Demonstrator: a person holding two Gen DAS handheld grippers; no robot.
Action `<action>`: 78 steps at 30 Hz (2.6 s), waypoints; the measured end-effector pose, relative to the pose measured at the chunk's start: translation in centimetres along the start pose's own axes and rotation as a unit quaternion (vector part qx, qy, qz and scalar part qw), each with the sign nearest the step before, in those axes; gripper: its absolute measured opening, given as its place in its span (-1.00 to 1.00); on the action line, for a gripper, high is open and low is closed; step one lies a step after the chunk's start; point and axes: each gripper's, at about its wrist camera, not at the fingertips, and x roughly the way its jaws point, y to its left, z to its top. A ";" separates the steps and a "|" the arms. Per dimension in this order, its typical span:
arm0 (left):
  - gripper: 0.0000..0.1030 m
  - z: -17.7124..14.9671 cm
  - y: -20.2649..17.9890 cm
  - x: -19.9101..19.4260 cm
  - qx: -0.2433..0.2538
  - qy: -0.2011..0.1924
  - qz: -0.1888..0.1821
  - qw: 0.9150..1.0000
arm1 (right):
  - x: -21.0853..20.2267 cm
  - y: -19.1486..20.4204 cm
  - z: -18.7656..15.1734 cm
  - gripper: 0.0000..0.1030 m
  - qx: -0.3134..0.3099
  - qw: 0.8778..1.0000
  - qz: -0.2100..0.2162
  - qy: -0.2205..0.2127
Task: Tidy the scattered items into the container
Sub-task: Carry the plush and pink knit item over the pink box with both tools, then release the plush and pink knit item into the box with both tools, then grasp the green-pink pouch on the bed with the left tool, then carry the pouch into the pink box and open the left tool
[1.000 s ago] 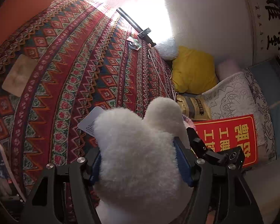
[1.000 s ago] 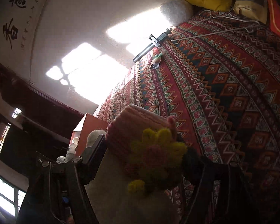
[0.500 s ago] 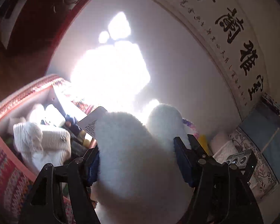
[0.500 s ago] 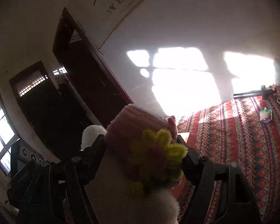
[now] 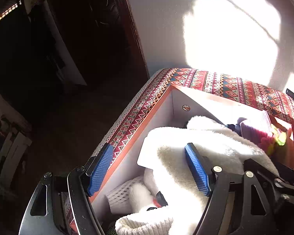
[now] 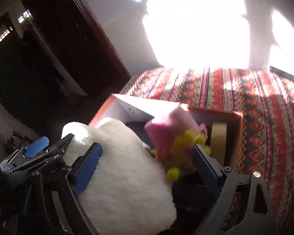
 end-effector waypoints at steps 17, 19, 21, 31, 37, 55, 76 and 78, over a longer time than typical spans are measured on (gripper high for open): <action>0.58 -3.2 4.2 -14.4 -0.043 -0.112 -0.072 0.990 | -16.9 3.7 -5.5 0.98 -0.061 0.991 0.088 -0.083; 0.59 -4.8 3.0 -18.6 -0.027 -0.150 -0.076 0.985 | -20.4 3.4 -6.4 0.98 -0.053 0.987 0.106 -0.105; 0.59 -6.3 1.6 -22.7 -0.012 -0.185 -0.083 0.979 | -23.9 2.7 -7.1 0.98 -0.045 0.983 0.119 -0.131; 1.00 -9.7 -5.9 -38.4 0.048 -0.289 -0.190 0.937 | -39.5 -2.2 -10.8 0.98 -0.015 0.959 0.131 -0.249; 1.00 -7.9 -15.8 -37.1 0.064 -0.146 -0.400 0.903 | -45.9 -12.5 -12.5 0.98 0.068 0.939 0.103 -0.321; 0.98 -3.1 -54.5 0.5 -0.110 0.263 -0.511 0.811 | -21.3 -50.0 3.3 0.14 0.369 0.909 0.092 -0.172; -0.73 -13.2 -43.5 -12.6 -0.137 0.229 -0.554 0.788 | -25.7 -38.3 -7.2 -0.80 0.364 0.895 0.167 -0.195; -0.72 -12.2 -38.4 -16.4 -0.138 0.192 -0.556 0.797 | -27.3 -33.6 -7.6 -0.80 0.335 0.902 0.188 -0.196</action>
